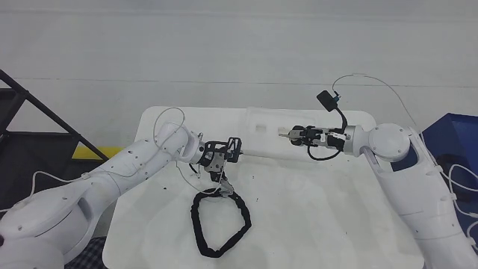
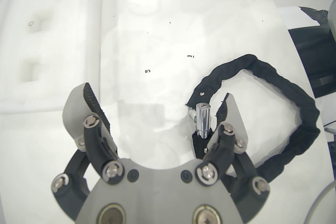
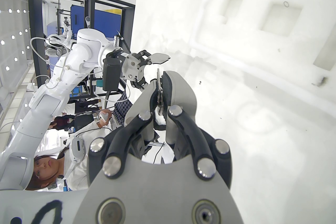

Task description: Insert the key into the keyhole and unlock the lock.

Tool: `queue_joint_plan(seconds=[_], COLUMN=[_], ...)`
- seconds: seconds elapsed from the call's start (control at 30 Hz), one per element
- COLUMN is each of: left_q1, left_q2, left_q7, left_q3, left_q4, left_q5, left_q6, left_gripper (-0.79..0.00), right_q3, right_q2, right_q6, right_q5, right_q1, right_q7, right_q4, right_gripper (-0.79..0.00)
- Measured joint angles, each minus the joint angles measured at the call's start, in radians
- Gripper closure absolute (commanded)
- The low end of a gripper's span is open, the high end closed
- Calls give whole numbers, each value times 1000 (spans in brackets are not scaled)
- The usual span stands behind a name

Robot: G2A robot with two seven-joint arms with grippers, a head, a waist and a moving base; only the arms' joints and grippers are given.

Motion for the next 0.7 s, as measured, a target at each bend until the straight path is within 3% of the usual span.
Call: queue_joint_plan(seconds=[0.37, 0.7], left_q1=[33, 117], left_q2=[14, 110], left_q7=[21, 298], left_q3=[-20, -12], left_q4=[-13, -35], left_q5=[-10, 238], left_q6=[2, 18], left_gripper=[-785, -785], right_q3=[0, 0], right_q2=[0, 0], right_q6=[0, 0], right_q5=[0, 0], right_q1=[0, 0], right_q7=[0, 0], right_q4=[0, 0], right_gripper=[0, 0])
